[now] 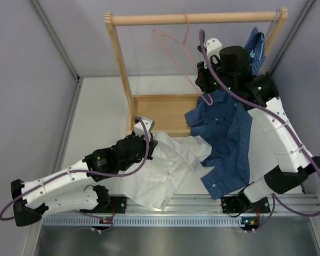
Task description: Place the shirt on the hanger
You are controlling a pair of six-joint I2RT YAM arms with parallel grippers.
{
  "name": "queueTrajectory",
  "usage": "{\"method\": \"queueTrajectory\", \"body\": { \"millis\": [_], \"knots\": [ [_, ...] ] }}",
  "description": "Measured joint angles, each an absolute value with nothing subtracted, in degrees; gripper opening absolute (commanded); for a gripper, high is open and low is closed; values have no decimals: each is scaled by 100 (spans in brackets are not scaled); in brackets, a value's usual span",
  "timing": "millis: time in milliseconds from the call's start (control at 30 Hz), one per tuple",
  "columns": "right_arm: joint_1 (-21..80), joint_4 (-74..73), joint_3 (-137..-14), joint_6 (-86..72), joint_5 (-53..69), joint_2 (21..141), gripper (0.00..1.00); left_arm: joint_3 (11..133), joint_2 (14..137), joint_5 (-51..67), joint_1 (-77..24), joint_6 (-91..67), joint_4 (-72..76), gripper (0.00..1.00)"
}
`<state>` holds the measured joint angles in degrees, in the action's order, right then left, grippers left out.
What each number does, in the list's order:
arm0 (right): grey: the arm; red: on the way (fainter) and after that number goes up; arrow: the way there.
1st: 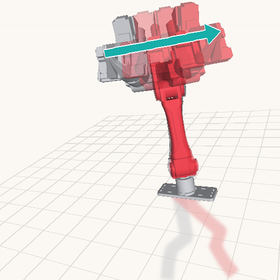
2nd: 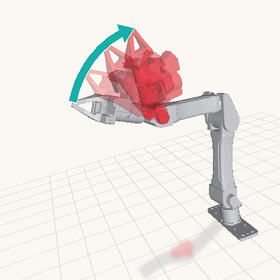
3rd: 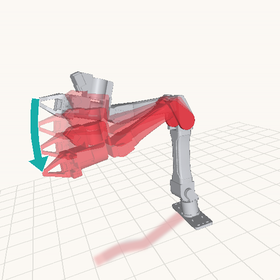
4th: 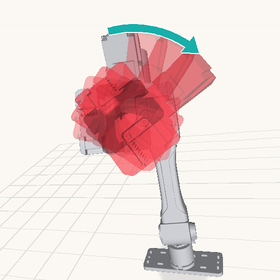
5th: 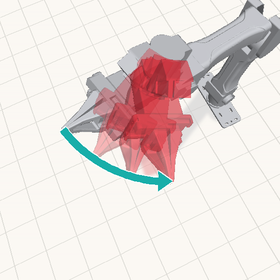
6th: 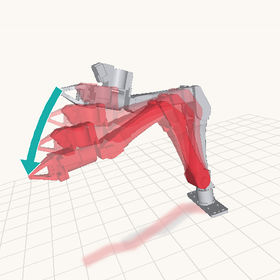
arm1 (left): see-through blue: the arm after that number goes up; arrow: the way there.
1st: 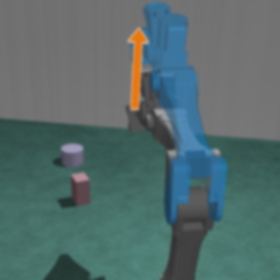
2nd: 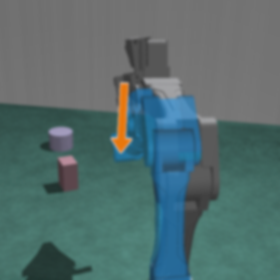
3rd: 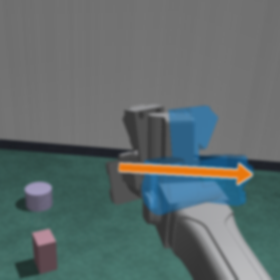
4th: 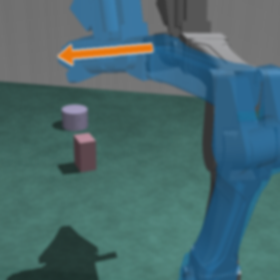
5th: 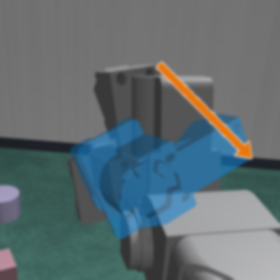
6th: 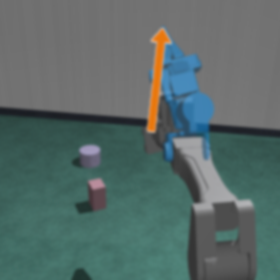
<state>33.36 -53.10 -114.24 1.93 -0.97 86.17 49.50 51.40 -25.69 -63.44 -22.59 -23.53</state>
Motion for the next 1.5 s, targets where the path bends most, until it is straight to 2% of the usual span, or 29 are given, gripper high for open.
{"method": "queueTrajectory", "body": {
  "millis": [167,333,400,567,667,700,733,1500],
  "knots": [
    [3336,-5319,-11399,198,-99,8748,12,4950,5129,-2561,-6344,-2259,-2355,0],
    [3336,-5319,-11399,196,-102,8844,12,4947,5087,-2556,-6344,-2257,-2355,0],
    [3336,-5319,-11399,196,-99,8858,17,4947,5074,-2556,-6344,-2257,-2355,0],
    [3336,-5315,-11399,198,-97,8858,17,4947,5063,-2556,-6344,-2257,-2355,0],
    [3336,-5312,-11399,202,-97,8858,9,4947,5030,-2556,-6344,-2255,-2357,0],
    [3336,-5310,-11399,198,-97,8858,2,4945,5013,-2556,-6344,-2255,-2357,0],
    [3336,-5306,-11399,207,-102,8858,0,4943,4998,-2558,-6344,-2252,-2357,0],
    [3332,-4622,-11192,-220,40,8427,0,4895,4762,-2582,-6344,-2257,-2357,0]
  ]
}}
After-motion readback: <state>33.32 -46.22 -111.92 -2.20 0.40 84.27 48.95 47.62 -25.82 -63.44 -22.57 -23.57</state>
